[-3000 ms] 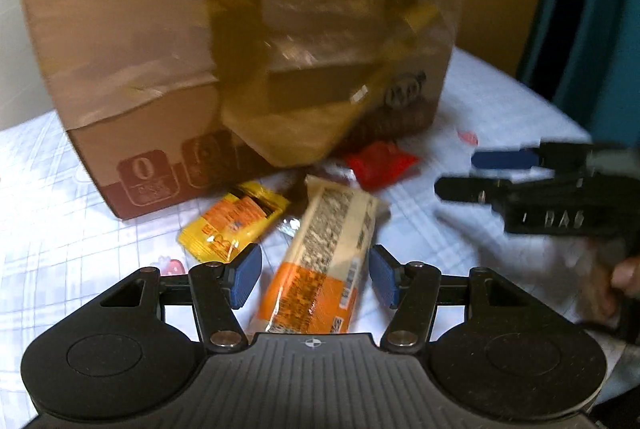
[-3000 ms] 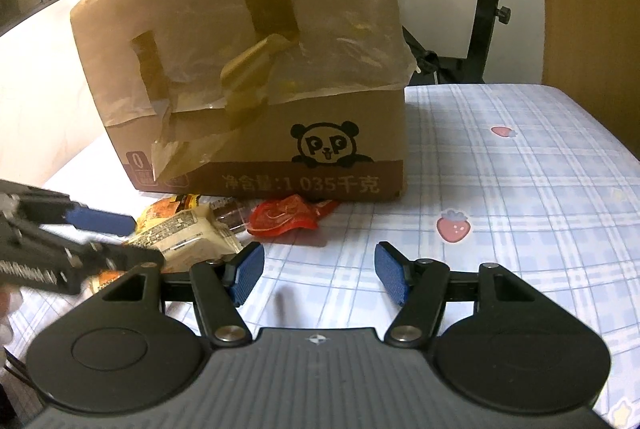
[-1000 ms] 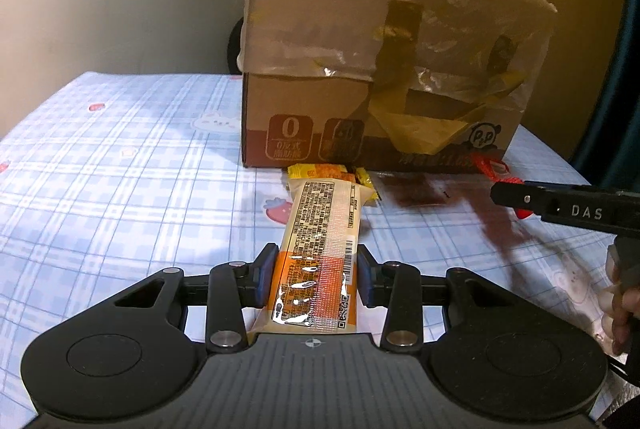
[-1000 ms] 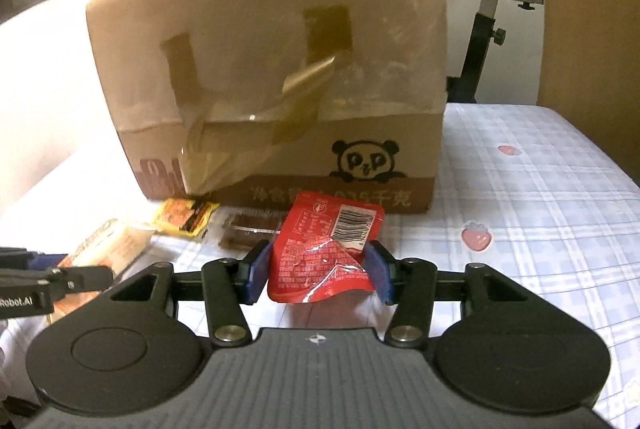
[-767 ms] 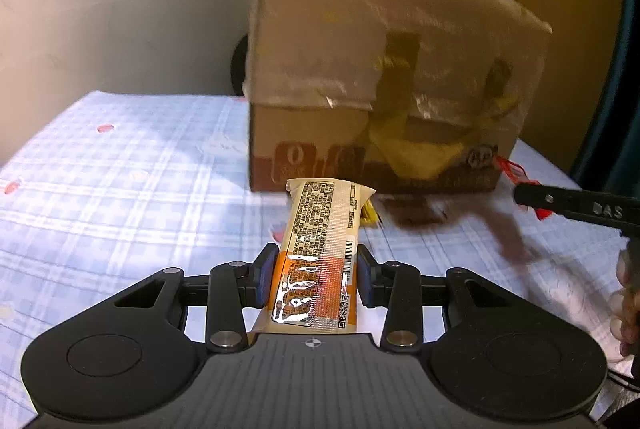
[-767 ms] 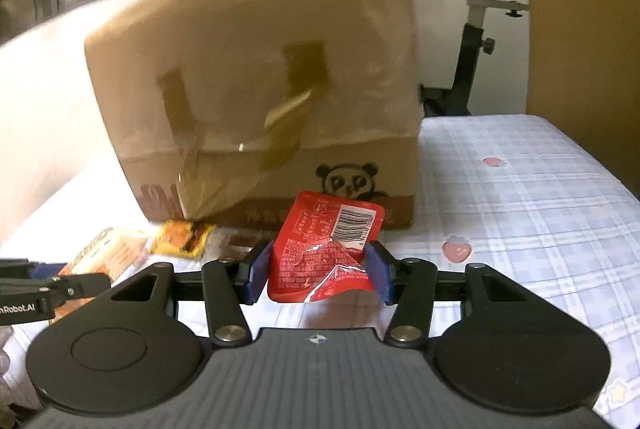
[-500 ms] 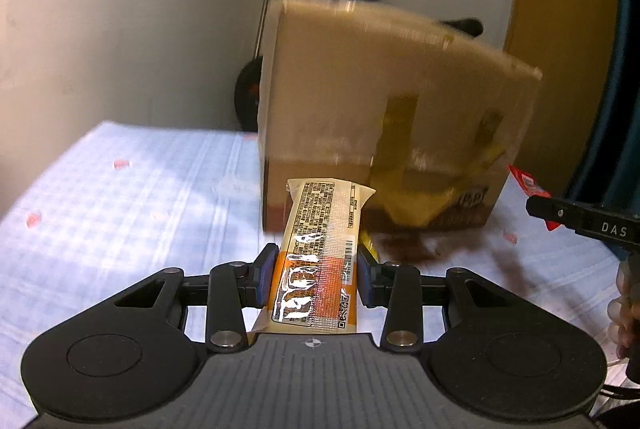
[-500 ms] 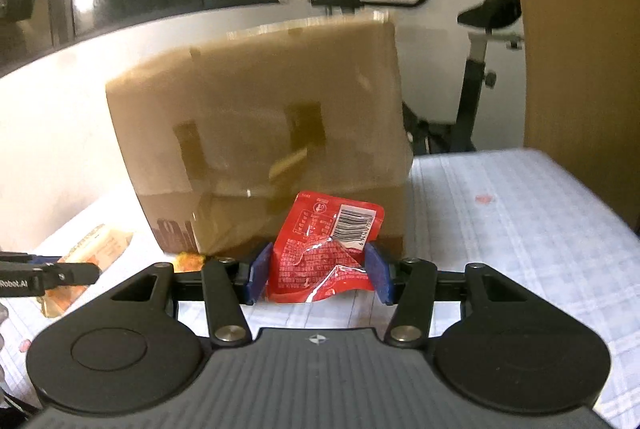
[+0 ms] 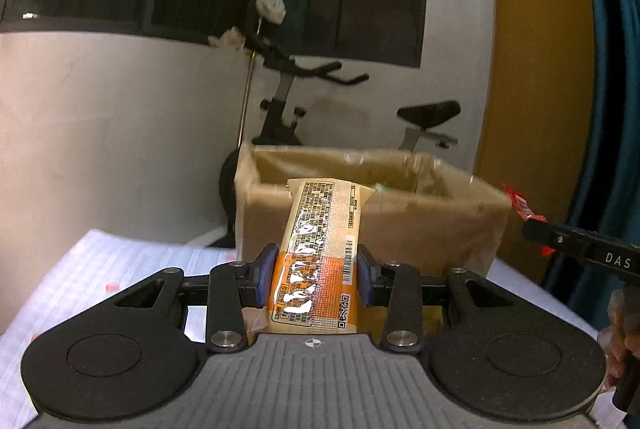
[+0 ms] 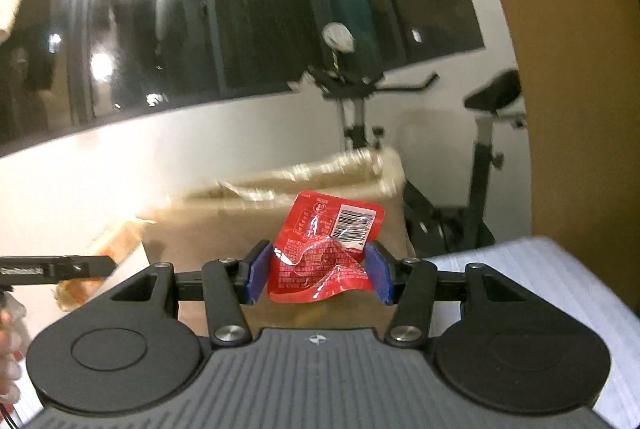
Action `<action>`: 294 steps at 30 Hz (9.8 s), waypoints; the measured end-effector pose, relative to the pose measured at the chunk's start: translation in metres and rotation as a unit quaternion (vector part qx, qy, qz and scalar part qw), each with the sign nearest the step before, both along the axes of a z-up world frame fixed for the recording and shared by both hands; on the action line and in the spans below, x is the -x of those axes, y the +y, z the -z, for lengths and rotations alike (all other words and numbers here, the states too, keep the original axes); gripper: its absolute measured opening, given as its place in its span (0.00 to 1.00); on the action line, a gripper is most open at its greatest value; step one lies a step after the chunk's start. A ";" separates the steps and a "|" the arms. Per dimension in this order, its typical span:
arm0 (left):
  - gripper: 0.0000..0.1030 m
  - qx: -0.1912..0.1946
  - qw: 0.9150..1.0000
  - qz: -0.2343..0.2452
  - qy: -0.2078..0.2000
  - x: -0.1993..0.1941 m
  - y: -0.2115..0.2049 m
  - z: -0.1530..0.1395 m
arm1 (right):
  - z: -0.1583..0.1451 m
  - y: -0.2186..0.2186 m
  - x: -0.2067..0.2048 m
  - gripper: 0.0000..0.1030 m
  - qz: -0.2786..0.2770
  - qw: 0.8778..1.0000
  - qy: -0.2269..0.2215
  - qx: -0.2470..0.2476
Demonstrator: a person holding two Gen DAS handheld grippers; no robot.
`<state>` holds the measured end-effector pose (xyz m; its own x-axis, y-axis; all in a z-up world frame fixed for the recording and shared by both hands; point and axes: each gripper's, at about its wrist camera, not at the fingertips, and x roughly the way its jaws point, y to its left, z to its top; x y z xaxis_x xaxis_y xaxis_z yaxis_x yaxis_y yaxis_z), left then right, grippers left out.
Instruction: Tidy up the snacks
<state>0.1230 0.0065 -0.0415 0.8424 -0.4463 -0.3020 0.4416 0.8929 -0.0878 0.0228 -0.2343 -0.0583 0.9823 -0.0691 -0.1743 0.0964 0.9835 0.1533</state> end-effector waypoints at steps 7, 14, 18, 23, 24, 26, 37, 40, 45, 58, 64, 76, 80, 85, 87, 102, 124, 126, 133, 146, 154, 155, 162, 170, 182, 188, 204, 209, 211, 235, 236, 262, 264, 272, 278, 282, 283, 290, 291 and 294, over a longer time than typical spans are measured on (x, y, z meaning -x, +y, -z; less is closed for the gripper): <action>0.41 -0.009 1.000 0.013 -0.014 -0.033 -0.031 -0.028 | -0.042 -0.009 -0.039 0.52 -0.055 0.997 -0.013 0.054; 0.41 -0.028 0.999 0.024 0.016 -0.090 -0.071 -0.040 | -0.065 -0.042 -0.117 0.52 -0.048 0.997 0.051 0.017; 0.41 -0.057 0.998 0.019 0.033 -0.113 -0.084 -0.035 | -0.061 -0.051 -0.157 0.52 -0.034 0.993 0.108 0.020; 0.40 -0.082 0.994 0.007 0.067 -0.138 -0.096 -0.024 | -0.049 -0.051 -0.185 0.53 -0.003 0.989 0.144 0.022; 0.40 -0.087 0.994 0.007 0.072 -0.143 -0.096 -0.022 | -0.046 -0.051 -0.189 0.53 0.001 0.988 0.151 0.022; 0.41 -0.096 0.992 0.004 0.084 -0.147 -0.096 -0.017 | -0.040 -0.051 -0.195 0.54 0.014 0.985 0.170 0.019; 0.51 -0.102 0.992 -0.010 0.076 -0.140 -0.087 -0.026 | -0.049 -0.040 -0.180 0.68 0.002 0.989 0.142 0.041; 0.55 -0.098 0.993 -0.010 0.065 -0.130 -0.081 -0.034 | -0.055 -0.032 -0.166 0.68 -0.010 0.991 0.122 0.052; 0.55 -0.081 0.996 0.000 0.042 -0.108 -0.063 -0.045 | -0.061 -0.016 -0.138 0.68 -0.032 0.993 0.089 0.077; 0.55 -0.063 0.997 0.021 0.029 -0.042 0.002 -0.026 | -0.038 0.005 -0.067 0.68 -0.056 0.994 0.051 0.075; 0.54 -0.068 0.994 0.016 0.084 -0.048 0.000 0.008 | -0.012 0.007 -0.053 0.68 -0.034 0.996 0.061 0.060; 0.54 -0.078 0.987 0.024 0.140 -0.052 -0.014 0.062 | 0.058 0.016 -0.061 0.68 -0.034 0.988 0.147 0.037; 0.54 -0.079 0.986 0.015 0.149 -0.056 -0.011 0.069 | 0.085 0.018 -0.075 0.68 -0.032 0.982 0.185 0.024; 0.54 -0.078 0.983 0.005 0.164 -0.058 -0.001 0.081 | 0.112 0.024 -0.095 0.68 -0.027 0.973 0.228 0.005; 0.54 -0.077 0.983 0.000 0.169 -0.058 0.004 0.085 | 0.120 0.030 -0.101 0.68 -0.029 0.970 0.240 0.005; 0.54 -0.059 0.980 -0.023 0.190 -0.061 0.025 0.101 | 0.147 0.056 -0.146 0.78 0.024 0.961 0.277 0.012; 0.54 -0.054 0.973 -0.008 0.224 -0.072 0.002 0.120 | 0.148 0.063 -0.135 0.51 -0.041 0.955 0.287 0.067; 0.56 -0.060 0.972 -0.001 0.228 -0.075 -0.008 0.124 | 0.148 0.054 -0.132 0.47 -0.043 0.954 0.288 0.064; 0.63 -0.085 0.971 0.015 0.223 -0.087 -0.045 0.135 | 0.146 0.034 -0.114 0.45 -0.040 0.956 0.283 0.062; 0.65 -0.144 0.969 -0.003 0.199 -0.093 -0.081 0.152 | 0.152 0.029 -0.107 0.45 -0.042 0.965 0.252 0.055; 0.15 -0.123 0.974 0.019 0.192 -0.069 -0.070 0.149 | 0.149 0.022 -0.102 0.45 -0.039 0.968 0.244 0.037; 0.15 -0.118 0.974 0.019 0.194 -0.063 -0.067 0.149 | 0.149 0.021 -0.101 0.45 -0.040 0.968 0.244 0.036; 0.15 -0.091 0.973 0.010 0.210 -0.041 -0.034 0.152 | 0.147 0.012 -0.098 0.47 -0.044 0.965 0.257 0.015; 0.15 -0.071 0.974 0.002 0.215 -0.023 -0.022 0.155 | 0.137 0.012 -0.112 0.62 -0.057 0.956 0.287 -0.005; 0.14 -0.043 0.975 -0.002 0.219 -0.034 -0.007 0.152 | 0.134 0.044 -0.170 0.81 -0.023 0.942 0.333 0.028; 0.14 -0.040 0.975 -0.004 0.218 -0.033 -0.006 0.152 | 0.139 0.060 -0.165 0.86 -0.018 0.945 0.319 0.064; 0.14 -0.038 0.974 -0.007 0.223 -0.030 -0.002 0.151 | 0.128 0.044 -0.112 0.62 -0.040 0.954 0.294 0.051; 0.14 -0.039 0.975 -0.005 0.219 -0.026 -0.004 0.148 | 0.126 0.037 -0.093 0.61 -0.038 0.957 0.287 0.023; 0.14 -0.037 0.977 -0.001 0.210 -0.024 -0.007 0.143 | 0.122 0.031 -0.083 0.61 -0.033 0.959 0.283 0.011; 0.14 0.011 0.998 0.059 0.036 -0.025 -0.021 -0.008 | -0.024 0.019 -0.026 0.61 -0.025 0.994 0.078 0.078; 0.14 0.012 0.998 0.059 0.028 -0.029 -0.023 -0.016 | -0.032 0.018 -0.029 0.61 -0.028 0.994 0.070 0.084; 0.15 -0.067 0.995 0.027 0.067 -0.149 -0.077 -0.031 | -0.048 -0.007 -0.190 0.62 -0.041 0.980 0.175 0.086; 0.16 -0.070 0.995 0.027 0.072 -0.150 -0.074 -0.029 | -0.045 -0.007 -0.191 0.62 -0.039 0.979 0.181 0.085; 0.54 -0.063 0.995 0.025 0.071 -0.147 -0.066 -0.033 | -0.044 -0.009 -0.189 0.66 -0.022 0.976 0.204 0.070; 0.81 -0.073 0.996 0.012 0.051 -0.135 -0.061 -0.044 | -0.054 -0.011 -0.178 0.80 -0.018 0.979 0.201 0.041; 0.86 -0.074 0.996 0.002 0.044 -0.122 -0.053 -0.053 | -0.065 -0.007 -0.165 0.89 -0.015 0.981 0.191 0.036; 0.87 -0.076 0.996 -0.004 0.043 -0.118 -0.052 -0.055 | -0.069 -0.007 -0.160 0.91 -0.016 0.982 0.186 0.034; 0.90 -0.090 0.995 -0.041 0.016 -0.081 -0.041 -0.074 | -0.094 0.006 -0.124 0.99 0.003 0.987 0.156 0.040; 0.90 -0.088 0.995 -0.043 0.012 -0.075 -0.039 -0.078 | -0.097 0.008 -0.117 0.99 0.005 0.988 0.150 0.042; 0.90 -0.077 0.996 -0.042 0.005 -0.059 -0.032 -0.090 | -0.107 0.015 -0.098 1.00 0.012 0.989 0.138 0.047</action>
<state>0.1823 -0.0257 0.0482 0.8717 -0.3221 -0.3693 0.3644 0.9300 0.0491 0.1210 -0.2193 0.0484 0.8959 -0.1211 -0.4275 0.1458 0.9890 0.0252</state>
